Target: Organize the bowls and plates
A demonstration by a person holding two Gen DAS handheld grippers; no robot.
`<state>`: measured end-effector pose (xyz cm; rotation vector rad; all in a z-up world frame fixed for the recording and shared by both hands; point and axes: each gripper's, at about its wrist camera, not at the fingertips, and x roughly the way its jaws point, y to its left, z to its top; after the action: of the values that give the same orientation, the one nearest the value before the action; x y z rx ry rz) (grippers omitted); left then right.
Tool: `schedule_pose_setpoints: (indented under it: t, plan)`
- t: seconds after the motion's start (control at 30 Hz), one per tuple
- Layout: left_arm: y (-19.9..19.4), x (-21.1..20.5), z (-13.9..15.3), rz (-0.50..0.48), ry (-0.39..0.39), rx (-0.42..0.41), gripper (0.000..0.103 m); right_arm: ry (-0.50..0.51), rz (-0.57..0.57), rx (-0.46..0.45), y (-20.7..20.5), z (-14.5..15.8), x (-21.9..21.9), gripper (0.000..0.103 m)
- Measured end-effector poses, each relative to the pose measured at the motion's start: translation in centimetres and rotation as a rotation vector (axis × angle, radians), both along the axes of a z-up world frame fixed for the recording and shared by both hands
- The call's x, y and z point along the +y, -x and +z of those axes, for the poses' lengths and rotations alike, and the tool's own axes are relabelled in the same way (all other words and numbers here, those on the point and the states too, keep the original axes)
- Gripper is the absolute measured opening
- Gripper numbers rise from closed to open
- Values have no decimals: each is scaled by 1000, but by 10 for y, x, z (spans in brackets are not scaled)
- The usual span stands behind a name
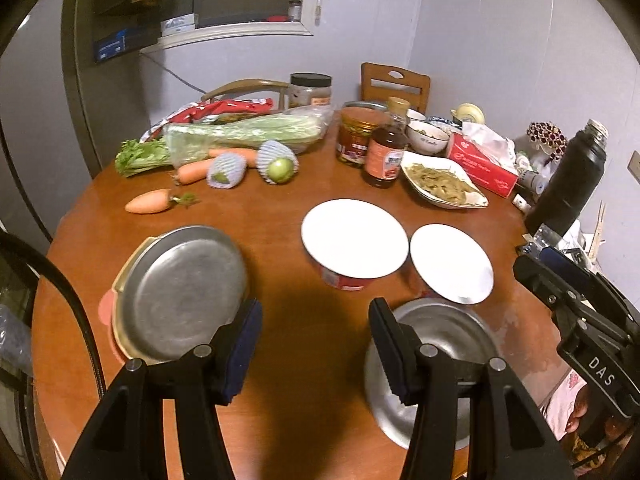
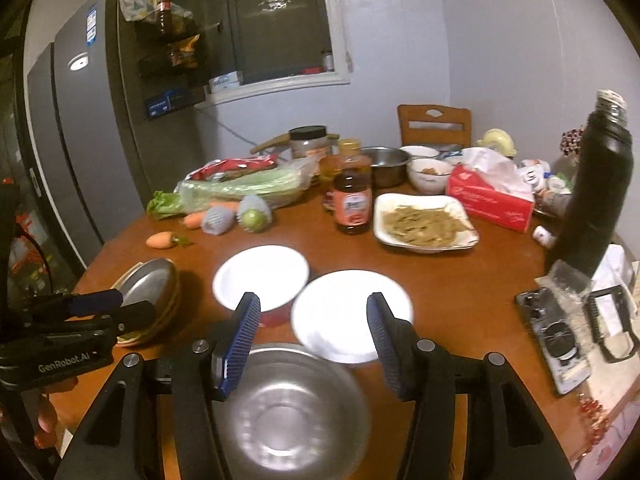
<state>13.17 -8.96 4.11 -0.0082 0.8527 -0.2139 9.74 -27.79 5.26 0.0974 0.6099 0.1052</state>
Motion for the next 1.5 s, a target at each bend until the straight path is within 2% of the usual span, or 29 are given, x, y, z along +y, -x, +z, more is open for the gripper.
schedule_pose_setpoints:
  t: [0.2, 0.5, 1.07, 1.27, 1.5]
  plan:
    - [-1, -23, -5, -17, -11, 10, 55, -8, -23, 15, 6, -6, -24, 57]
    - [1, -38, -22, -20, -16, 39, 55, -6, 2, 64, 16, -24, -37, 57]
    - [10, -53, -60, -40, -45, 104, 55, -27, 77, 225, 23, -79, -25, 57]
    - [9, -57, -72, -32, -59, 138, 55, -20, 61, 246, 20, -89, -25, 57]
    - [7, -58, -74, -39, -51, 136, 55, -28, 61, 251, 15, -94, -26, 57]
